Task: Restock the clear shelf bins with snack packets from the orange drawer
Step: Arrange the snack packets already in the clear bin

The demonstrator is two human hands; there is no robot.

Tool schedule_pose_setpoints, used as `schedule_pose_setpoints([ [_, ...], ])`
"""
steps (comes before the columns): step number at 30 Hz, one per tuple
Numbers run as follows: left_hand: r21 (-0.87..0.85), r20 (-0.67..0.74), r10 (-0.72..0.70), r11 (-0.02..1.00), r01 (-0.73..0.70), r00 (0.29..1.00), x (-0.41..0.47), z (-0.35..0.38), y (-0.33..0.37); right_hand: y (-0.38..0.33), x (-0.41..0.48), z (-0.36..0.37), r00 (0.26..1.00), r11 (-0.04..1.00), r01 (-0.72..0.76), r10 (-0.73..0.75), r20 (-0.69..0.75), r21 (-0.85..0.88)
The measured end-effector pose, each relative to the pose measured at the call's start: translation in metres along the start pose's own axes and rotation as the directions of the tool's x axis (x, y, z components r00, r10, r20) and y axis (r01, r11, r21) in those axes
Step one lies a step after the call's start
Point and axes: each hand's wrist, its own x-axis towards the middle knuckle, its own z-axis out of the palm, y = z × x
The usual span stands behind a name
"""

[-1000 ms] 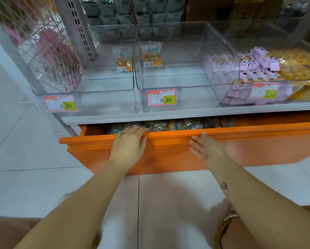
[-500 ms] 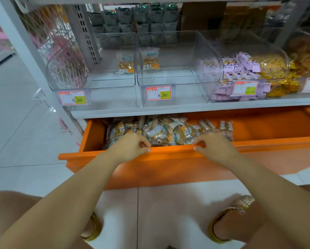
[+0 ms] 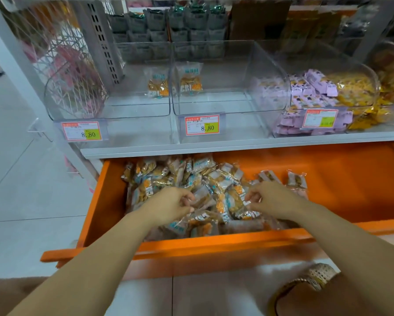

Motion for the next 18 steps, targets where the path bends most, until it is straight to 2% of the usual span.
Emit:
schedule_pose_setpoints([
  [3,0.081,0.046,0.013,0.997,-0.017,0.999,0.015,0.016,-0.007,0.009,0.021,0.008,0.996,0.997,0.027,-0.022,0.082,-0.067],
  [6,0.224,0.064,-0.012,0.975,-0.003,0.998,0.028,0.030,-0.012,0.024,0.038,0.021,0.962,0.993,0.023,0.011,0.273,-0.119],
  [9,0.216,0.128,-0.082,0.975,0.053,0.988,0.043,0.037,-0.020,0.036,0.051,0.038,0.903,0.995,0.038,0.006,0.429,-0.093],
  [14,0.168,0.221,-0.152,0.979,0.116,0.963,0.060,0.041,-0.029,0.039,0.061,0.054,0.855,0.998,0.028,0.009,0.519,-0.064],
  [18,0.096,0.166,-0.121,0.990,0.106,0.979,0.067,0.042,-0.026,0.039,0.067,0.059,0.879,0.997,0.047,-0.012,0.477,-0.062],
])
